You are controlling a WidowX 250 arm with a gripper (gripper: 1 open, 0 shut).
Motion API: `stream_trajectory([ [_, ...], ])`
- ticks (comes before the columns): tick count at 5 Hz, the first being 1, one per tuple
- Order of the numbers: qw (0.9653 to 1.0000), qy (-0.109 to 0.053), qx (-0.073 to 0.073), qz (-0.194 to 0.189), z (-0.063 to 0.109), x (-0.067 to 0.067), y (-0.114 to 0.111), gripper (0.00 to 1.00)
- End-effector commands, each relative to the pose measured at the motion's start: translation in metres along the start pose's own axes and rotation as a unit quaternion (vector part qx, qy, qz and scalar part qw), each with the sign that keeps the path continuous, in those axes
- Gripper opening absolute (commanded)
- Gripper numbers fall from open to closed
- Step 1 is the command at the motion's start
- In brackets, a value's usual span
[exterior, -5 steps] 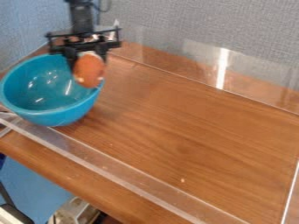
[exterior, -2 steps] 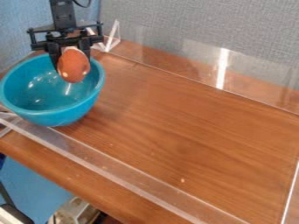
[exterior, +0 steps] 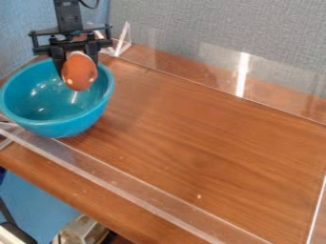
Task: Put the mushroom in the blue bowl
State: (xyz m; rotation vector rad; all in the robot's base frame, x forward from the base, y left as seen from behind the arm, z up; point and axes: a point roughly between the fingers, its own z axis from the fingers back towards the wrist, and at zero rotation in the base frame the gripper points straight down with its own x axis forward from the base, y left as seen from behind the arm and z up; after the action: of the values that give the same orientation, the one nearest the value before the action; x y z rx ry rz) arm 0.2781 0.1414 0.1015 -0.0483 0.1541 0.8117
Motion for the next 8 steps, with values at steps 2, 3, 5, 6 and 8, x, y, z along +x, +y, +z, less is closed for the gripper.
stream_trajectory([
  [2, 0.9993, -0.034, -0.007, -0.014, 0.0265, -0.0047, -0.0034, 0.00],
  [3, 0.9992, -0.033, -0.006, -0.021, 0.0288, -0.0081, -0.0047, 0.00],
  [5, 0.9992, -0.032, -0.005, -0.025, 0.0299, -0.0083, -0.0049, 0.00],
  [6, 0.9992, -0.031, -0.003, -0.025, 0.0288, -0.0064, -0.0046, 0.00],
  [8, 0.9992, -0.030, -0.001, -0.025, 0.0274, -0.0026, -0.0031, 0.00],
])
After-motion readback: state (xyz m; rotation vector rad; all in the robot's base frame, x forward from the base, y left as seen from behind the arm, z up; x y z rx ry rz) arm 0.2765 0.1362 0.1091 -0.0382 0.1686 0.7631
